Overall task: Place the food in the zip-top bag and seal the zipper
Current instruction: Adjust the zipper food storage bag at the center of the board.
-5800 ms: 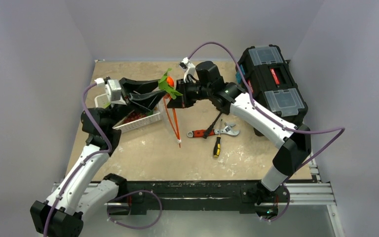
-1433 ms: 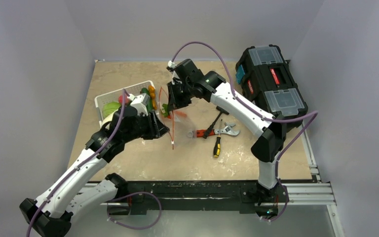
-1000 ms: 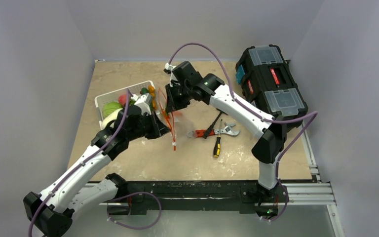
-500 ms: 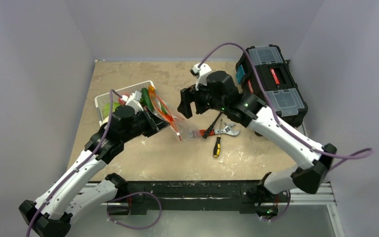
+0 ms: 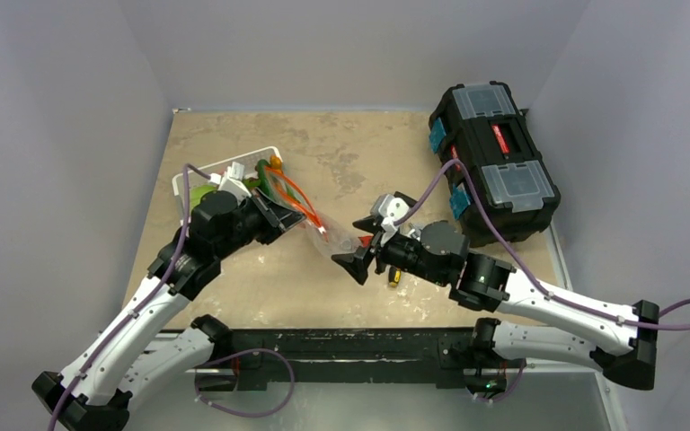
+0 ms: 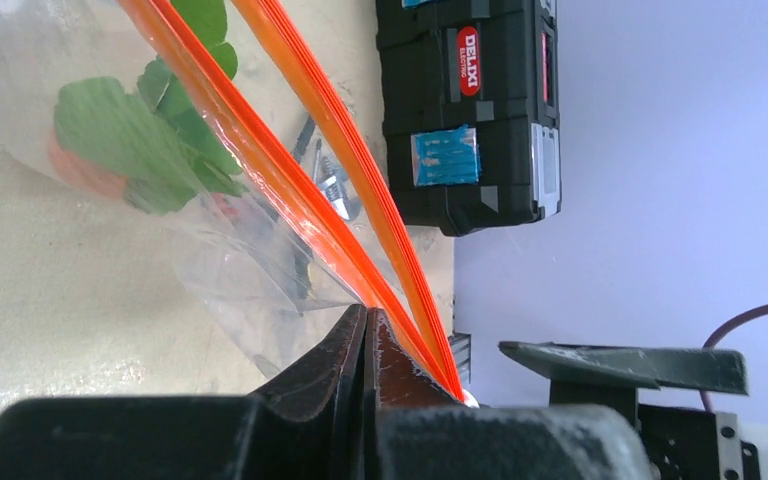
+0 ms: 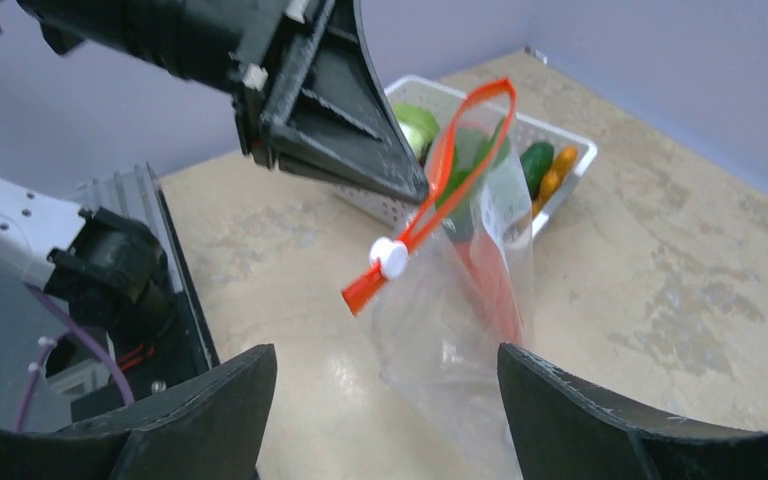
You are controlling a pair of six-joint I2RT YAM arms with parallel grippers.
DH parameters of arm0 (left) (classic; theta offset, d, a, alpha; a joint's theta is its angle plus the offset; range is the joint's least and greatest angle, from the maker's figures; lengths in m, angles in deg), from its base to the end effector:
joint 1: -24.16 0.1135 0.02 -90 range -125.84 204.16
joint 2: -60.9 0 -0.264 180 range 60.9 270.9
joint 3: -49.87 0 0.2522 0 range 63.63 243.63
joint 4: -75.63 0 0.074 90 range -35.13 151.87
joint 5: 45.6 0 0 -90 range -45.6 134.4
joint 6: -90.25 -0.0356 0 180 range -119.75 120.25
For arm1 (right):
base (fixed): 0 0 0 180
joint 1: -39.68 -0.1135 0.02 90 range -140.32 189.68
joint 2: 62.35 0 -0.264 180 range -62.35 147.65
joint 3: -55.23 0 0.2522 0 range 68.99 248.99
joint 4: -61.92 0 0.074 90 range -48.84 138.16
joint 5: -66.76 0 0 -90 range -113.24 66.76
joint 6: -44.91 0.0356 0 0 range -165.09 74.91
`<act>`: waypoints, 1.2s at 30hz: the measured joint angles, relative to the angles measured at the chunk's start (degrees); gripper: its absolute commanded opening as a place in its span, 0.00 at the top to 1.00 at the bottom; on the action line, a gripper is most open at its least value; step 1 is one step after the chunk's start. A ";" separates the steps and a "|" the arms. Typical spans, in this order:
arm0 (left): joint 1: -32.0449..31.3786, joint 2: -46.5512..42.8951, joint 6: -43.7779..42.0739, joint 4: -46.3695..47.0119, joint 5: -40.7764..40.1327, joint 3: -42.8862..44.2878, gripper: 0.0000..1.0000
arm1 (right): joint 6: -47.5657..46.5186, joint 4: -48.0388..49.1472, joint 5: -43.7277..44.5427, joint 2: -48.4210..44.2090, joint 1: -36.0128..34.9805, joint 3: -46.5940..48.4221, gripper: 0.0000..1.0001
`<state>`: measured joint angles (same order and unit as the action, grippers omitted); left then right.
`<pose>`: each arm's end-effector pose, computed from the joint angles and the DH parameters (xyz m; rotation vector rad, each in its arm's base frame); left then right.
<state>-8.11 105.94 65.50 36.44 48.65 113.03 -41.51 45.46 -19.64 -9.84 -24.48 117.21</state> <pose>0.1468 -0.0958 0.3394 -0.5537 2.0620 -1.1538 0.0965 0.1942 0.3511 -0.8464 1.5462 0.8230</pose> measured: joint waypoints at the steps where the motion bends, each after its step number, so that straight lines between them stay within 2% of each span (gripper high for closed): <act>1: 0.02 0.00 0.20 0.15 -0.04 0.00 1.00 | -0.39 1.51 0.70 0.37 -0.81 -0.02 0.24; 6: 0.07 -0.04 1.11 0.48 -0.35 0.00 1.00 | -3.17 8.66 8.87 4.07 -6.75 0.00 0.39; 11: 0.13 -0.17 1.75 0.52 -0.87 0.04 1.00 | -5.49 11.45 16.55 10.32 -9.18 0.31 0.78; 12: 0.15 -0.17 1.77 0.52 -0.98 0.11 1.00 | -5.68 11.54 17.99 11.37 -9.20 0.48 0.81; 16: 0.33 -0.66 1.77 0.52 -1.51 0.33 1.00 | -5.77 12.09 21.55 12.50 -9.18 0.52 0.81; 19: 0.35 -1.36 1.84 0.55 -1.73 0.35 1.00 | -5.81 13.99 22.88 12.35 -9.18 0.55 0.71; 21: 0.37 -1.64 1.92 0.57 -1.77 0.37 1.00 | -5.95 14.78 23.12 12.41 -9.18 0.63 0.70; 25: 0.37 -1.70 2.29 0.57 -1.75 0.37 1.00 | -6.29 16.41 23.30 13.29 -9.18 0.85 0.82; 27: 0.37 -1.70 2.67 0.59 -1.77 0.37 1.00 | -6.58 17.29 23.28 14.23 -9.18 1.22 0.97; 28: 0.37 -1.70 2.71 0.59 -1.77 0.37 1.00 | -6.86 17.57 23.28 14.58 -9.18 1.40 1.00; 32: 0.42 -1.84 2.67 0.55 -2.23 0.37 1.00 | -8.11 17.94 23.78 16.35 -9.18 3.06 1.00; 33: 0.44 -1.97 2.56 0.50 -2.36 0.39 0.92 | -8.63 17.84 23.96 16.65 -9.18 3.65 1.00; 36: 0.50 -3.10 -0.50 -1.68 -2.97 1.84 0.41 | -10.43 15.39 24.83 16.87 -8.98 6.78 1.00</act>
<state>-7.61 102.83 65.00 34.76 45.68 114.87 -51.94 60.85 5.19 7.04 -33.46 123.99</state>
